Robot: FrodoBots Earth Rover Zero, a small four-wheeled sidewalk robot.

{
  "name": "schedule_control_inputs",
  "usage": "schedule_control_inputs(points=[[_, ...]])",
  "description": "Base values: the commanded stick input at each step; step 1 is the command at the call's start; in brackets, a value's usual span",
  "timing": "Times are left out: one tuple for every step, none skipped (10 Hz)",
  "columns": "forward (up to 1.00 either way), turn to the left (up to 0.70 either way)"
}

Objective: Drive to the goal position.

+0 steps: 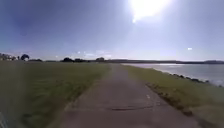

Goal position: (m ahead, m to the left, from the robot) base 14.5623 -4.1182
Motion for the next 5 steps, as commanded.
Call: schedule_control_inputs(points=[[0.7, 0.0], [0.7, 0.0], [0.7, 0.0], [0.7, 0.0], [0.7, 0.0]])
